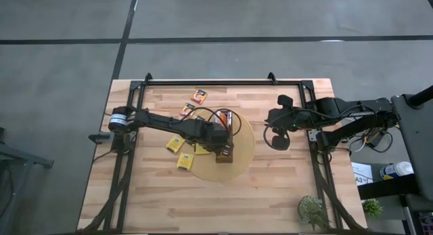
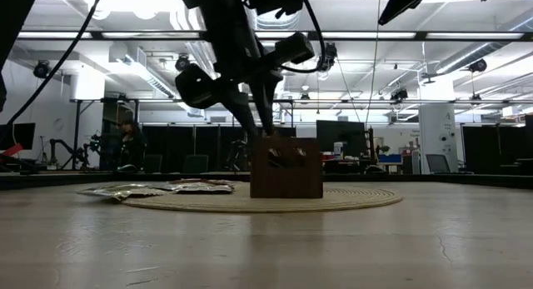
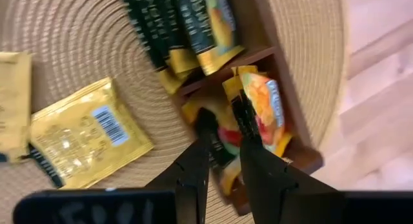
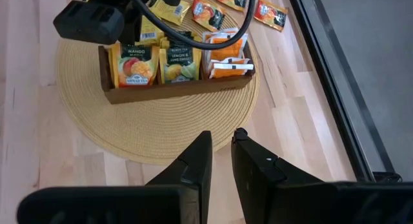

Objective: Pick & Place Tea
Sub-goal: Adjust the orange tea bags in the wooden organizer

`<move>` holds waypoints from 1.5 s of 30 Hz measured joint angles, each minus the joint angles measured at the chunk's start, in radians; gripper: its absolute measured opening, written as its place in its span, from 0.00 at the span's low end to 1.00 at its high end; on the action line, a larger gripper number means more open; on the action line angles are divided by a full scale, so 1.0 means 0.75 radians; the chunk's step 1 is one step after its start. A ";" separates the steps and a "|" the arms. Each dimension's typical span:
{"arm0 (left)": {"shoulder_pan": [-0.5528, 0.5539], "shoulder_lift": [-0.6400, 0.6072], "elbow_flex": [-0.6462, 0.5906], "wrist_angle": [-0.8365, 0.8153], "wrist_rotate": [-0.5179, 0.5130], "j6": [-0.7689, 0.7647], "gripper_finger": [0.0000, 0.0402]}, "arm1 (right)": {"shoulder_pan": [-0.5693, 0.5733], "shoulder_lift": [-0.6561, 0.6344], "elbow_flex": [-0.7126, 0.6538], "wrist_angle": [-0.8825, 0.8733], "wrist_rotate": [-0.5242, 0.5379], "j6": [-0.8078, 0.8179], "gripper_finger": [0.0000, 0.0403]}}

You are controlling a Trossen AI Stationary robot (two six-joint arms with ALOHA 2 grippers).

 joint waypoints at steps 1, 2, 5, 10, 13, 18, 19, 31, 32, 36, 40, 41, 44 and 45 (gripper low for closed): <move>0.000 0.000 0.000 0.016 0.000 0.000 0.21 | 0.000 0.000 0.000 0.001 0.000 0.000 0.14; 0.000 0.000 0.000 0.033 0.000 0.000 0.21 | 0.000 0.000 0.000 0.002 0.000 0.000 0.14; 0.000 0.000 0.000 0.089 0.000 0.000 0.21 | 0.000 0.000 0.000 0.003 0.000 0.003 0.14; 0.000 0.000 0.000 0.115 0.000 0.000 0.21 | 0.000 0.000 0.000 0.003 0.000 0.002 0.14; 0.000 0.000 0.000 0.132 0.000 0.000 0.21 | 0.000 0.000 0.000 0.004 0.000 -0.001 0.14; 0.000 0.000 0.000 0.169 -0.001 0.000 0.21 | 0.000 0.000 0.000 0.004 0.001 0.000 0.14; 0.000 0.000 0.000 0.172 -0.001 0.000 0.21 | 0.000 0.000 0.000 0.004 0.001 0.000 0.14; 0.000 -0.055 -0.001 0.146 -0.010 0.000 0.21 | 0.000 -0.001 0.000 0.005 0.001 0.003 0.14; -0.001 -0.066 -0.001 0.124 -0.020 0.000 0.21 | 0.000 -0.001 0.000 0.005 0.001 0.002 0.14; -0.005 -0.125 -0.001 -0.012 -0.080 -0.025 0.21 | 0.001 -0.001 0.000 0.005 0.001 0.002 0.14; -0.006 -0.149 -0.001 -0.190 -0.096 -0.089 0.19 | 0.001 -0.002 0.000 0.008 0.001 -0.002 0.14; -0.006 -0.149 -0.002 -0.219 -0.096 -0.096 0.18 | 0.000 -0.002 0.000 0.008 0.001 -0.002 0.14; -0.007 -0.141 -0.004 -0.229 -0.092 -0.105 0.16 | 0.000 -0.002 0.000 0.009 0.001 -0.002 0.14; -0.007 -0.135 -0.007 -0.220 -0.088 -0.105 0.15 | 0.000 -0.002 0.000 0.009 0.001 -0.002 0.14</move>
